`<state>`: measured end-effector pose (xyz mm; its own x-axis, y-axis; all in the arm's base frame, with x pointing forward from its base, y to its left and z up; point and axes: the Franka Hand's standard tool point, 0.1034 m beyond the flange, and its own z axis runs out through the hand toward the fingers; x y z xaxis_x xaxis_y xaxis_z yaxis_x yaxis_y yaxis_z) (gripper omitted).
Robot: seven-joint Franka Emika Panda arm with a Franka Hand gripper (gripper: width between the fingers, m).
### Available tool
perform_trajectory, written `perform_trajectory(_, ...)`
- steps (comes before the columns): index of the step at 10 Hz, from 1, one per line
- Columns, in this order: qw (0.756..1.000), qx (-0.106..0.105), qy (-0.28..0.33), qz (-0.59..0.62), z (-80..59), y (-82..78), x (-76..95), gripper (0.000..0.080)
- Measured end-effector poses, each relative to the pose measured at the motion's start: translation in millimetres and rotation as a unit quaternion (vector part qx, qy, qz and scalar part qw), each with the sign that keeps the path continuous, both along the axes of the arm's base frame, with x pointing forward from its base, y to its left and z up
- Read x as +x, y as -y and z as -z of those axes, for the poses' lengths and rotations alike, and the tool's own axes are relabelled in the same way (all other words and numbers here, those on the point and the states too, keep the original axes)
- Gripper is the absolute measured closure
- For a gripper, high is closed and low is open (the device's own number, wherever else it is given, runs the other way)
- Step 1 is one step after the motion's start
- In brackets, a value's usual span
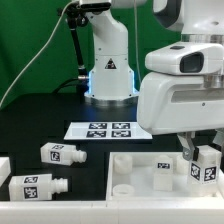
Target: Assemble one leg
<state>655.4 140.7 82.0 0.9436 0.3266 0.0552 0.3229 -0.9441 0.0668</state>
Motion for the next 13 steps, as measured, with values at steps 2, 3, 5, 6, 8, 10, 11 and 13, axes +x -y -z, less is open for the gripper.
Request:
perform_trajectory(2,0.99,0.018,0.0,0.141,0.0,1.1,2.0,0.0515)
perform_trajectory(3,0.975,0.025,0.003,0.222,0.1,-0.2,1.8,0.0515)
perform_trajectory(5,0.91,0.045,0.004,0.411,1.0,-6.4,0.3,0.0515)
perform_trajectory(6,0.888,0.047,0.004,0.458,1.0,-7.8,-0.1,0.0515)
perform_trajectory(8,0.82,0.058,0.001,0.57,0.8,-6.6,-0.1,0.0515)
perform_trajectory(10,0.809,0.057,-0.001,0.585,0.7,-6.8,-0.5,0.0515)
perform_trajectory(11,0.817,0.057,-0.001,0.574,0.4,-6.1,-0.2,0.0432)
perform_trajectory(13,0.851,0.055,0.0,0.521,-2.2,-7.0,0.5,0.0252)
